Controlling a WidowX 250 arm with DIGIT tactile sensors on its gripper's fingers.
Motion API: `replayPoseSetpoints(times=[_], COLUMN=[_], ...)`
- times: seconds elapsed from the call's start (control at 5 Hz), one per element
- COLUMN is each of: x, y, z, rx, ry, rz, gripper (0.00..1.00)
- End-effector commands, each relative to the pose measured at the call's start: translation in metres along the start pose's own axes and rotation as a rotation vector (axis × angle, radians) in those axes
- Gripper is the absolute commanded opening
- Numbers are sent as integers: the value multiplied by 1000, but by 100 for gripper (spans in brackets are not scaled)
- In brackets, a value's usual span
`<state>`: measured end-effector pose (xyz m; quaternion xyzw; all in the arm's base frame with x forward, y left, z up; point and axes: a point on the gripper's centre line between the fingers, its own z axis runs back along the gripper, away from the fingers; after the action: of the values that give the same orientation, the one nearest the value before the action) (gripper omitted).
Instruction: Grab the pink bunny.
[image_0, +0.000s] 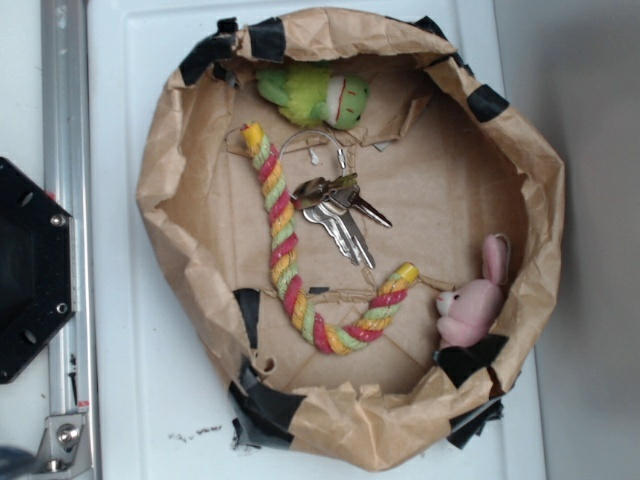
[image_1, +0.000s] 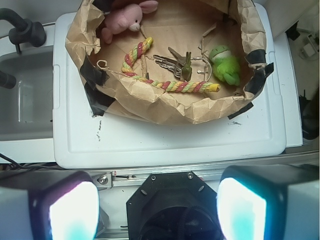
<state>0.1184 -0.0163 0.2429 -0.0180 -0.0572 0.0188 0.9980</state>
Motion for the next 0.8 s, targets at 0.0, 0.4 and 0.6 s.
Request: replayPoseSetpoints(times=[0.0, 0.4, 0.6], x=[0, 94, 125], y=[0, 20, 31], z=[0, -90, -113], rx=[0, 25, -68], ry=[0, -403, -482], rz=[0, 75, 273], gripper=[100, 100, 100])
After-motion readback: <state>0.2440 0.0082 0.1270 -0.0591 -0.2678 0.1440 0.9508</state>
